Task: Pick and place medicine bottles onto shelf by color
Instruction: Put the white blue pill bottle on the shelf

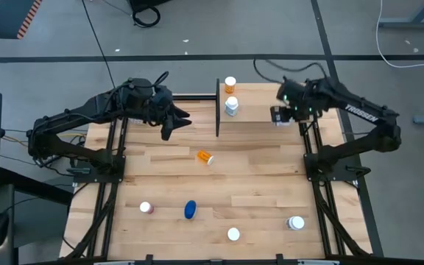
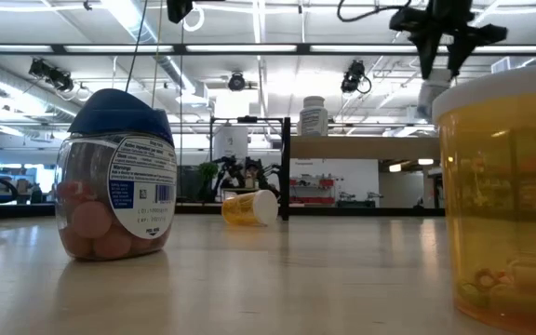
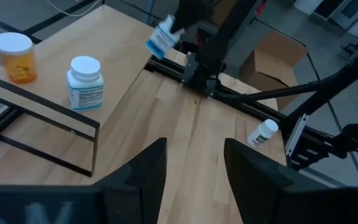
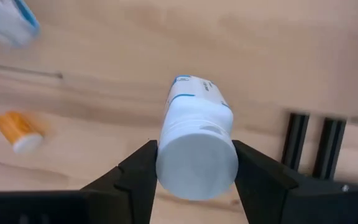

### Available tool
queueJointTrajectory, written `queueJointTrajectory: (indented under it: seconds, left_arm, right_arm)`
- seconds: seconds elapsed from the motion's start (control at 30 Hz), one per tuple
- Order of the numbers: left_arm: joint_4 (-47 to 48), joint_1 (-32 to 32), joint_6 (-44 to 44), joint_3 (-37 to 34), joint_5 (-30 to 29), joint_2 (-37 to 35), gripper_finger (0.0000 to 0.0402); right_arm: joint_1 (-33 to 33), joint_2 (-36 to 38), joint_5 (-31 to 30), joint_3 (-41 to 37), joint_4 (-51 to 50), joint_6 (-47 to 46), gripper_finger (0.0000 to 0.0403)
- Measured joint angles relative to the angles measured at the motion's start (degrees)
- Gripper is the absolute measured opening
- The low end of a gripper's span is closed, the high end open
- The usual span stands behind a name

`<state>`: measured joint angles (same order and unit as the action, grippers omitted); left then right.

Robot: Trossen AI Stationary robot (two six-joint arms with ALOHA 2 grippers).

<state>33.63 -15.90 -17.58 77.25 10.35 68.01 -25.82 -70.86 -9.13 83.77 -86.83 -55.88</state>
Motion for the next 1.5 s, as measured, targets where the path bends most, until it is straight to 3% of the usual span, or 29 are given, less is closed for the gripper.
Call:
queueJointTrajectory:
  seconds: [0.27,0.47,0.73,0.9,1.5]
  left_arm:
    - [0.0,0.0,0.2,0.0,0.0,0.0,0.0167]
    - [0.6,0.0,0.2,0.0,0.0,0.0,0.0167]
    - [1.6,-1.3,-1.6,0.0,0.0,0.0,0.0167]
    - [1.2,-2.4,-1.5,0.0,0.0,0.1,0.0167]
    - [0.5,-2.2,-2.8,0.0,0.0,0.1,0.0167]
  right_arm:
    - [-12.7,-9.8,-2.6,13.1,-3.2,14.1,0.019]
    - [-22.1,-16.3,-0.3,16.0,-3.2,24.0,0.0191]
    - [-34.6,-17.4,2.9,16.6,-2.9,33.1,0.0191]
    - [-35.4,-18.1,5.8,17.1,-1.2,33.8,0.0192]
    - [-35.8,-20.2,3.1,17.0,-0.6,27.4,0.0192]
